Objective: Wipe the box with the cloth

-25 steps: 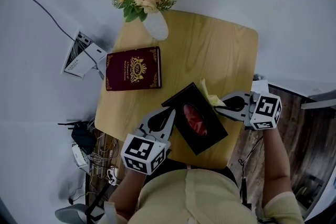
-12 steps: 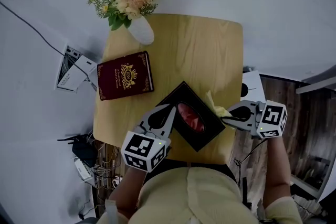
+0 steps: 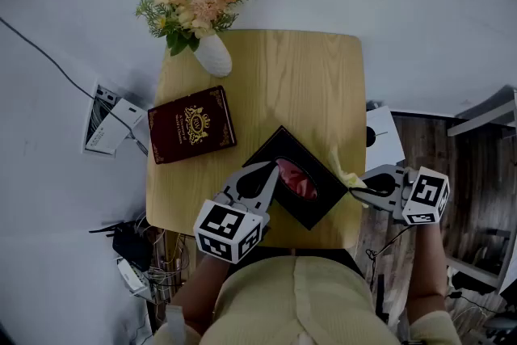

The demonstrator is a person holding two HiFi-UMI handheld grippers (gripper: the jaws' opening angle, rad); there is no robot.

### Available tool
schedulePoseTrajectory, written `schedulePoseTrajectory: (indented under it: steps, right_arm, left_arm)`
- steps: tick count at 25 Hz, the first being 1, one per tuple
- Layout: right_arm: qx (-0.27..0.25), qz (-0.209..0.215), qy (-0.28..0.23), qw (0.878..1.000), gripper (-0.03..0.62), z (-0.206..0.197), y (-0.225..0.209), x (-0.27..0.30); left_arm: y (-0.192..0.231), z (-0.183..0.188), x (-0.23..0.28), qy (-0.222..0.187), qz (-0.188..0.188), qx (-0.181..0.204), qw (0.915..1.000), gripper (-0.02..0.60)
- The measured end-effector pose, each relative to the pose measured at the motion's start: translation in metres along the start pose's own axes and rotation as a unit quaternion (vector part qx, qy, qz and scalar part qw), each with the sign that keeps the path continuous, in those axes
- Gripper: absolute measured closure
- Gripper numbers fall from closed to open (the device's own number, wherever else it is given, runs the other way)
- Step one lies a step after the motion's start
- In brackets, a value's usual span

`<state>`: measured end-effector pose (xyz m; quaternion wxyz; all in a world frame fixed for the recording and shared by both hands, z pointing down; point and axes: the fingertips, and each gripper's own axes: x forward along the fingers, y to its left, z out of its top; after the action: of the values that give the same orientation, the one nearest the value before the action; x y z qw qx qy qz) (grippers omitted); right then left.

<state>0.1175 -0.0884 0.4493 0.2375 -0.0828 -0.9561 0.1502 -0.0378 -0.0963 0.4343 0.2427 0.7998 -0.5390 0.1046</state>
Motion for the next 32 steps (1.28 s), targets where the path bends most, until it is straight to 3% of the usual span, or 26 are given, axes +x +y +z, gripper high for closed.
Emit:
schedulePoseTrajectory:
  steps: [16, 32]
  right_arm:
    - [-0.051, -0.07, 0.003, 0.996, 0.557, 0.046, 0.004, -0.01]
    - [-0.101, -0.076, -0.007, 0.992, 0.556, 0.098, -0.007, 0.012]
  left_arm:
    - [0.009, 0.007, -0.017, -0.017, -0.024, 0.002, 0.9996, 0.56]
    - [0.032, 0.007, -0.046, -0.035, -0.002, -0.008, 0.9994, 0.56]
